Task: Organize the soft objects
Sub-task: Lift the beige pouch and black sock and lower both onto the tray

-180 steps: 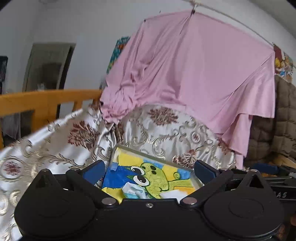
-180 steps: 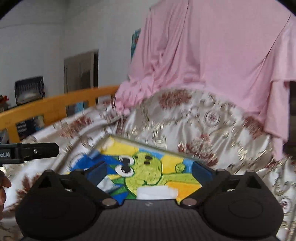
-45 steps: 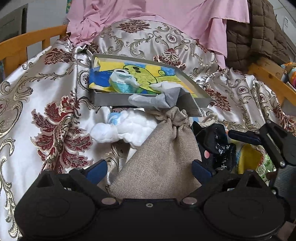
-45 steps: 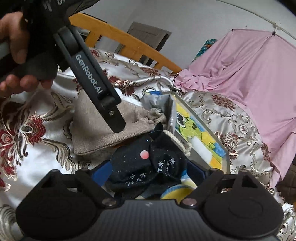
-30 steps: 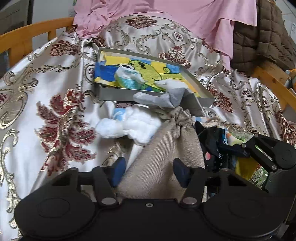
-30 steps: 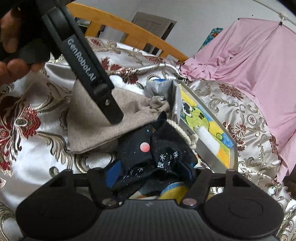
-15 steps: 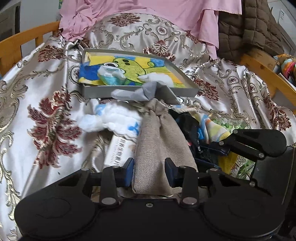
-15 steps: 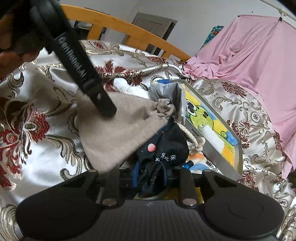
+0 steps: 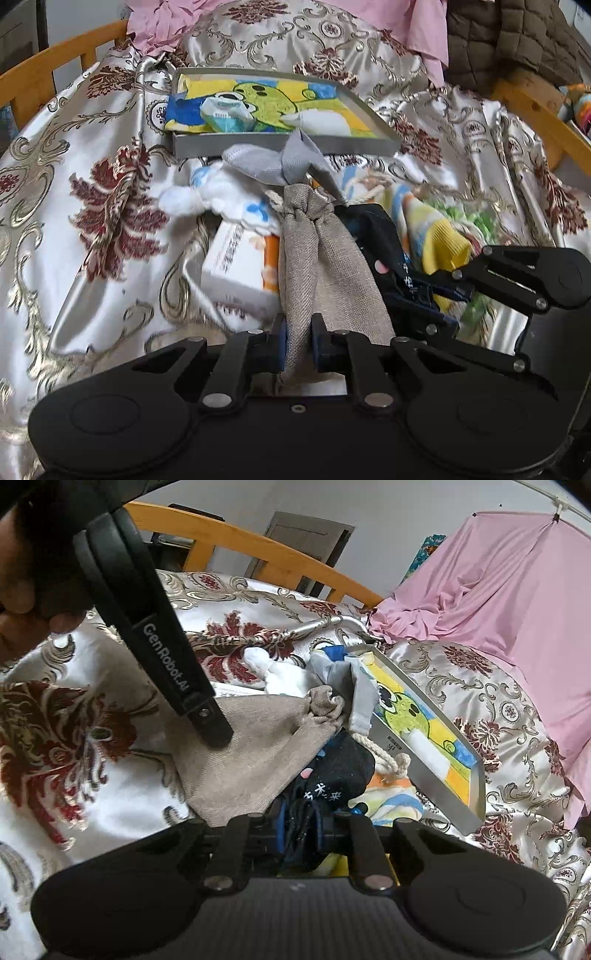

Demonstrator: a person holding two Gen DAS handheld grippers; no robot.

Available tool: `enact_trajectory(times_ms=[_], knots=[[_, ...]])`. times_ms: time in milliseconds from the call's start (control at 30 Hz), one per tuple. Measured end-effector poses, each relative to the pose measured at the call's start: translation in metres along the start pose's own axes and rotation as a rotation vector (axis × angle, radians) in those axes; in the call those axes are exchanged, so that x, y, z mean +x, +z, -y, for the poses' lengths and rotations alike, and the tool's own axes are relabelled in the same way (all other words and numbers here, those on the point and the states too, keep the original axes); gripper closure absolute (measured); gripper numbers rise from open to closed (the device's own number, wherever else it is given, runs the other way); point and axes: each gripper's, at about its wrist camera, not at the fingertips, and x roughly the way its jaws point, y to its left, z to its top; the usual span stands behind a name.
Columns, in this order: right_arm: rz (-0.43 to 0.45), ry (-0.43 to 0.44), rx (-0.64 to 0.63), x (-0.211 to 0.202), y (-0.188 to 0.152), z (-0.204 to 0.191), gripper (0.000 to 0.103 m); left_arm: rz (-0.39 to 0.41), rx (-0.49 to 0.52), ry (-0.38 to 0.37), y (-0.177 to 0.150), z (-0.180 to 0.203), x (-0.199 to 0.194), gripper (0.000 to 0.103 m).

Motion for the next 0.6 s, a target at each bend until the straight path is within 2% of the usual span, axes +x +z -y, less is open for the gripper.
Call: enact_trajectory(times_ms=[300,533,600], knots=[[-0.007,0.018,-0.030,-0.029,0.000,-0.010,0.087,-0.086,0.012,0.024,-0.027,0.013,-0.029,0.093],[-0.003,0.042,0.021,-0.059,0.000,-0.010,0.087,-0.128,0.062,0.038,-0.041,0.024,-0.056,0.094],[0.003,0.035,0.041,-0.068,0.000,-0.007,0.087,-0.123,0.047,0.026,-0.041,0.024,-0.066,0.094]])
